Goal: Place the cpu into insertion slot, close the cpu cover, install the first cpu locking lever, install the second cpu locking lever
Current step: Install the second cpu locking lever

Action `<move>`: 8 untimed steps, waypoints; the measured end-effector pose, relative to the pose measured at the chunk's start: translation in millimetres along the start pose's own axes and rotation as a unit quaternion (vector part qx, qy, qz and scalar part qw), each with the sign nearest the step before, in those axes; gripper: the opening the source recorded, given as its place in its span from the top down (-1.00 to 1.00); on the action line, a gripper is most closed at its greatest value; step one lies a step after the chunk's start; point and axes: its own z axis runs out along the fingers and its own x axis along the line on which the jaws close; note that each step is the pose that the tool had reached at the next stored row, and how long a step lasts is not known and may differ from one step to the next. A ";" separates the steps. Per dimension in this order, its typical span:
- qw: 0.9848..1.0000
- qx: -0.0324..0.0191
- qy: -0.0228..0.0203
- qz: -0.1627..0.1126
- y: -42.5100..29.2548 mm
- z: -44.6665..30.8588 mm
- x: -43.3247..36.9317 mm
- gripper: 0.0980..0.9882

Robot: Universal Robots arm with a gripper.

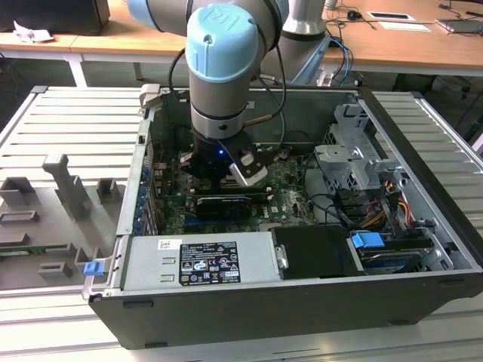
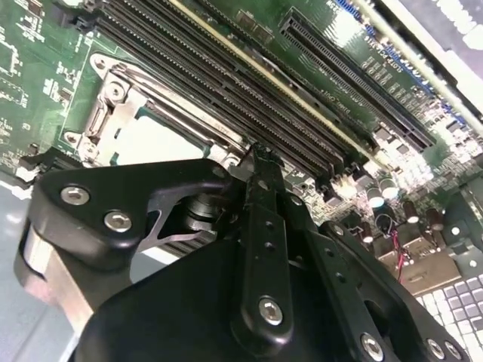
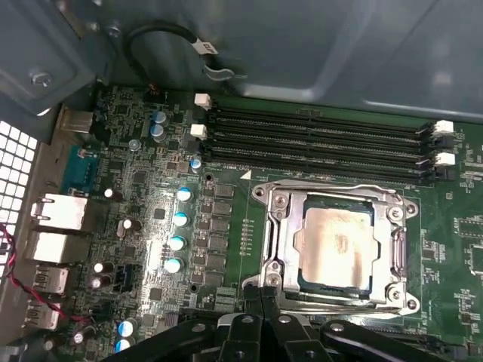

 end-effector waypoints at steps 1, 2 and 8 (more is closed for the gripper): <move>1.000 -0.001 0.000 0.000 -0.3 1.0 0.1 0.98; 1.000 -0.002 0.000 0.000 -0.8 2.4 0.2 0.98; 1.000 -0.015 -0.001 -0.002 2.0 -7.2 2.6 0.98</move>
